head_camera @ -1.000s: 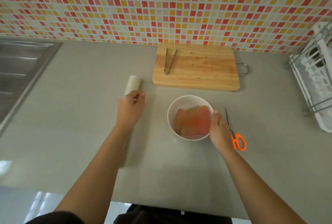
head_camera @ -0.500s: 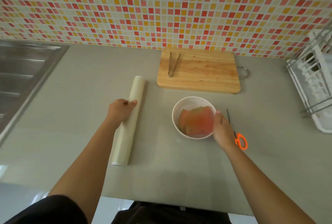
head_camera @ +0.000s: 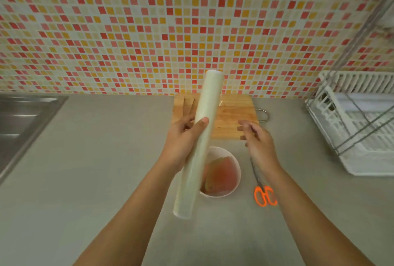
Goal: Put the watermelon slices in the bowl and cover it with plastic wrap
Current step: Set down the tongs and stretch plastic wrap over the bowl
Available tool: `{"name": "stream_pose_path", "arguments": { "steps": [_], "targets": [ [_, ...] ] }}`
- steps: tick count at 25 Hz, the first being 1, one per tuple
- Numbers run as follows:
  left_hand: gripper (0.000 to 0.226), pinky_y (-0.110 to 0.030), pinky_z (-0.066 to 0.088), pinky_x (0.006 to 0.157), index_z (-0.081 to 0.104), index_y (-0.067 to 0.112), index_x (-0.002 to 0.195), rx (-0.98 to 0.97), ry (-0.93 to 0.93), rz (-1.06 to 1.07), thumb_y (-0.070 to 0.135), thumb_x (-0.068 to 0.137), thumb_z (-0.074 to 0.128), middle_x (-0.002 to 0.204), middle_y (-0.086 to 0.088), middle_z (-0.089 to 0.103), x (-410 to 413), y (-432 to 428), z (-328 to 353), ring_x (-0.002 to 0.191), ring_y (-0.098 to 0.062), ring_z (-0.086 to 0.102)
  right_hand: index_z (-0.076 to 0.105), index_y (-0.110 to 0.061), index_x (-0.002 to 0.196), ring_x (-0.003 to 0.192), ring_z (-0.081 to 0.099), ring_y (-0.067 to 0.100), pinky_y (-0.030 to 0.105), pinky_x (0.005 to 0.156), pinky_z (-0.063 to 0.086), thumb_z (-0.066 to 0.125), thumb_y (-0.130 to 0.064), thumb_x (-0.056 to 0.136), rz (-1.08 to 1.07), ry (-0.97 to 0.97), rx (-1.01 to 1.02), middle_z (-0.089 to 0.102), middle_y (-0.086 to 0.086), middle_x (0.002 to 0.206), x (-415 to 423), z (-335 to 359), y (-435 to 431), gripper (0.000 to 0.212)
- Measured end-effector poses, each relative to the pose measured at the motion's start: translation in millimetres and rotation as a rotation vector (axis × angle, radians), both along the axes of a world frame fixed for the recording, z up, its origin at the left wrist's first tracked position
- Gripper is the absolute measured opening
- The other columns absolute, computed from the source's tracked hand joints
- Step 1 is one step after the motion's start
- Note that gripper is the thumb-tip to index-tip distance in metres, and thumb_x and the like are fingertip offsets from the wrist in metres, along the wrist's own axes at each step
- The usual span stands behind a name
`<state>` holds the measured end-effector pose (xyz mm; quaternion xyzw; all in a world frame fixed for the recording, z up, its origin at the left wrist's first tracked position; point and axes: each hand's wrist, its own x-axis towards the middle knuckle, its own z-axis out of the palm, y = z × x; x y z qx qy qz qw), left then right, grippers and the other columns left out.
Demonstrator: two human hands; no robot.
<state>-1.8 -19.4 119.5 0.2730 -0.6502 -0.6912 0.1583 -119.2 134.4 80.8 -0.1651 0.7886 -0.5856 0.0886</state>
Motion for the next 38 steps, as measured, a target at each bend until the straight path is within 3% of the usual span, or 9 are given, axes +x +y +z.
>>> {"name": "stream_pose_path", "arguments": {
  "steps": [2, 5, 10, 15, 20, 27, 30, 34, 38],
  "targets": [
    [0.034, -0.035, 0.053, 0.073, 0.071, 0.026, 0.105, -0.027, 0.059, 0.015, 0.044, 0.077, 0.066, 0.083, -0.007, 0.064, -4.4, 12.7, 2.1, 0.075, -0.015, 0.063, 0.064, -0.036, 0.087, 0.068, 0.062, -0.008, 0.012, 0.062, 0.047, 0.047, -0.039, 0.092, 0.036, -0.017, -0.075, 0.068, -0.012, 0.093, -10.8, 36.9, -15.1, 0.018],
    [0.034, -0.023, 0.054, 0.066, 0.07, 0.032, 0.107, -0.089, 0.09, 0.029, 0.049, 0.078, 0.064, 0.082, 0.002, 0.068, -9.2, 25.3, 4.0, 0.073, -0.009, 0.064, 0.064, -0.034, 0.086, 0.071, 0.066, -0.003, 0.02, 0.064, 0.052, 0.053, -0.052, 0.085, 0.043, -0.074, -0.159, 0.068, -0.011, 0.093, -16.8, 71.3, -27.9, 0.021],
    [0.04, -0.014, 0.046, 0.064, 0.066, 0.033, 0.114, -0.173, 0.101, 0.066, 0.051, 0.079, 0.061, 0.084, 0.012, 0.067, -9.5, 32.5, 4.3, 0.074, 0.001, 0.061, 0.067, -0.03, 0.083, 0.077, 0.069, 0.013, 0.023, 0.067, 0.056, 0.069, -0.037, 0.078, 0.004, -0.028, -0.29, 0.071, -0.006, 0.086, -12.5, 83.7, -32.3, 0.009],
    [0.042, -0.018, 0.045, 0.071, 0.064, 0.033, 0.118, -0.246, 0.123, 0.086, 0.05, 0.08, 0.058, 0.095, 0.013, 0.069, -8.0, 39.1, 4.7, 0.084, -0.002, 0.062, 0.067, -0.023, 0.083, 0.08, 0.069, 0.014, 0.019, 0.065, 0.054, 0.064, -0.024, 0.085, -0.002, -0.022, -0.317, 0.07, 0.006, 0.09, -11.5, 89.0, -34.0, 0.003],
    [0.047, -0.021, 0.049, 0.076, 0.061, 0.033, 0.123, -0.216, 0.151, 0.099, 0.051, 0.08, 0.057, 0.103, 0.013, 0.069, -6.5, 40.5, 6.9, 0.091, -0.004, 0.062, 0.059, -0.027, 0.1, 0.086, 0.069, 0.009, 0.023, 0.069, 0.056, 0.062, -0.037, 0.084, 0.076, -0.197, -0.38, 0.069, -0.003, 0.097, -13.3, 96.9, -34.2, 0.019],
    [0.046, -0.03, 0.053, 0.08, 0.06, 0.035, 0.124, -0.19, 0.174, 0.083, 0.051, 0.082, 0.057, 0.098, 0.01, 0.068, -6.9, 36.1, 7.7, 0.092, -0.011, 0.062, 0.068, -0.018, 0.085, 0.075, 0.066, 0.004, 0.017, 0.069, 0.052, 0.066, -0.018, 0.084, 0.154, -0.186, -0.37, 0.068, -0.009, 0.073, -7.9, 103.1, -36.2, 0.003],
    [0.043, -0.036, 0.054, 0.084, 0.059, 0.036, 0.123, -0.176, 0.189, 0.073, 0.051, 0.083, 0.056, 0.101, 0.01, 0.068, -6.2, 36.9, 7.2, 0.095, -0.013, 0.063, 0.061, -0.021, 0.078, 0.075, 0.059, 0.005, 0.021, 0.071, 0.05, 0.058, -0.017, 0.088, 0.114, -0.224, -0.394, 0.059, -0.01, 0.076, -5.7, 104.0, -40.0, 0.011],
    [0.04, -0.044, 0.052, 0.092, 0.059, 0.036, 0.123, -0.176, 0.222, 0.053, 0.048, 0.085, 0.056, 0.11, 0.01, 0.068, -5.3, 39.8, 10.6, 0.103, -0.015, 0.062, 0.058, -0.018, 0.088, 0.082, 0.059, 0.011, 0.023, 0.072, 0.052, 0.054, -0.019, 0.091, 0.015, -0.246, -0.458, 0.058, -0.002, 0.089, -3.5, 106.2, -41.9, 0.005],
    [0.04, -0.043, 0.053, 0.091, 0.061, 0.032, 0.123, -0.171, 0.254, 0.039, 0.045, 0.086, 0.056, 0.109, 0.007, 0.068, -6.9, 36.7, 19.2, 0.101, -0.017, 0.063, 0.06, -0.023, 0.1, 0.094, 0.067, 0.015, 0.029, 0.078, 0.056, 0.064, -0.034, 0.083, 0.152, -0.267, -0.545, 0.069, 0.001, 0.099, 1.3, 103.5, -36.3, 0.021]
  ]
}}
